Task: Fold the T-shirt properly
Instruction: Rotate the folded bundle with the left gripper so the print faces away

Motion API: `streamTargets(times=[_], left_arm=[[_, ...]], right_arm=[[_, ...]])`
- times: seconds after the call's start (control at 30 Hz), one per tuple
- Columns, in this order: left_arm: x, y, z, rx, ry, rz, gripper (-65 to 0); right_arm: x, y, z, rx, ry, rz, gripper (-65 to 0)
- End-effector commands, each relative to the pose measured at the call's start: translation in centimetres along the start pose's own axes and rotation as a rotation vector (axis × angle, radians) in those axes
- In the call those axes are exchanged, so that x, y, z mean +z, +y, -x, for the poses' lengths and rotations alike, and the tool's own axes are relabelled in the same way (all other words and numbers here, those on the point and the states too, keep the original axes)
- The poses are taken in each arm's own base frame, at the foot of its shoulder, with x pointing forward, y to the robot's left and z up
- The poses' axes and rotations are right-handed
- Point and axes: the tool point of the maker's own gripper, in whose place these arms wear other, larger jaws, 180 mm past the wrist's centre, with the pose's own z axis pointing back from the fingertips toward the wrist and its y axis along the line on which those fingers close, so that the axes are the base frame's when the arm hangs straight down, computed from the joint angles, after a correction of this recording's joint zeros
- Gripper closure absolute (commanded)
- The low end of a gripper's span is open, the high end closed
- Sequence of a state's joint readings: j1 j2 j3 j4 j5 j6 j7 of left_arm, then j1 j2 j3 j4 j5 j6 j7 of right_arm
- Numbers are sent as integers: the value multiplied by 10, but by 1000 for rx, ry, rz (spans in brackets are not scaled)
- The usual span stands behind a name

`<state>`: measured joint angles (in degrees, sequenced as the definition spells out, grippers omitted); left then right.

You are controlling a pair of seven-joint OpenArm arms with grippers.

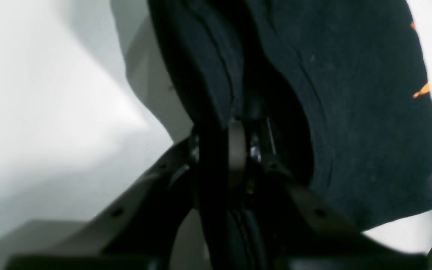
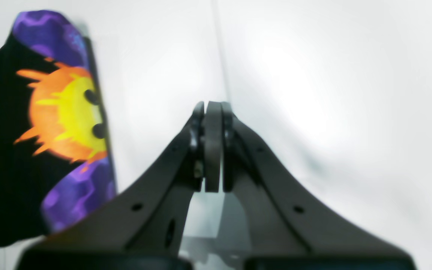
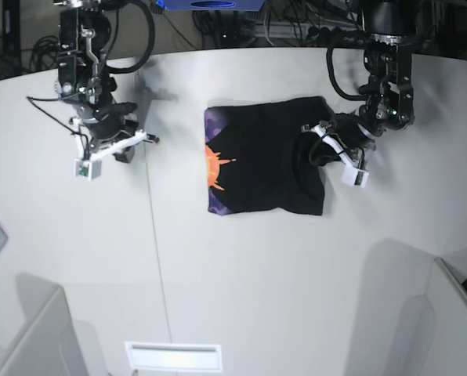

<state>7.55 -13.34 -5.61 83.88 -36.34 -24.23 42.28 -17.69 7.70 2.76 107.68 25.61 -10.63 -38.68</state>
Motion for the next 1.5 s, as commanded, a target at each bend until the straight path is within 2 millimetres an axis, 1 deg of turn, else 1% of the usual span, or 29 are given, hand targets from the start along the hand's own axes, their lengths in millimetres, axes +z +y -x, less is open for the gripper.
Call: streamTargets(times=[0.0, 0.07, 0.13, 0.17, 0.23, 0.33, 0.4, 0.53, 0.67, 0.7, 0.87, 1.03, 1.17, 1.37, 1.43, 1.47], left_arm=[[-1, -2, 15, -48, 77, -3, 0], [0, -6, 25, -110, 142, 12, 0], [-3, -10, 24, -165, 192, 27, 0], [-3, -9, 25, -187, 217, 28, 0], [-5, -10, 21, -233, 243, 33, 0], [-6, -10, 7, -302, 257, 33, 0], [-7, -9, -1, -346, 275, 30, 0], [-14, -20, -13, -452, 300, 54, 0], [-23, -40, -16, -574, 339, 98, 0], [-26, -47, -16, -603, 347, 113, 0], [-34, -68, -16, -703, 371, 159, 0], [-42, -89, -27, -848, 388, 197, 0], [-45, -101, -32, -958, 407, 215, 0], [-49, -112, -36, -1105, 444, 230, 0], [-49, -117, -38, -1140, 443, 239, 0], [-49, -124, -39, -1160, 435, 251, 0]], right_arm=[[5, -5, -11, 3, -42, 8, 0], [9, -19, -7, -16, -39, 41, 0], [12, -27, -4, -57, -34, 45, 0], [15, -34, -3, -93, -32, 49, 0], [20, -45, -4, -183, -39, 40, 0], [28, -59, -6, -285, -49, 28, 0], [33, -68, -7, -327, -57, 32, 0], [40, -84, -5, -361, -62, 65, 0], [42, -89, 5, -368, -47, 81, 0], [42, -89, 5, -368, -46, 82, 0], [44, -91, 10, -368, -37, 89, 0], [44, -92, 12, -370, -33, 91, 0], [45, -93, 17, -372, -21, 96, 0], [48, -95, 25, -372, -4, 106, 0], [48, -95, 26, -372, -1, 107, 0], [49, -96, 29, -372, 6, 111, 0]])
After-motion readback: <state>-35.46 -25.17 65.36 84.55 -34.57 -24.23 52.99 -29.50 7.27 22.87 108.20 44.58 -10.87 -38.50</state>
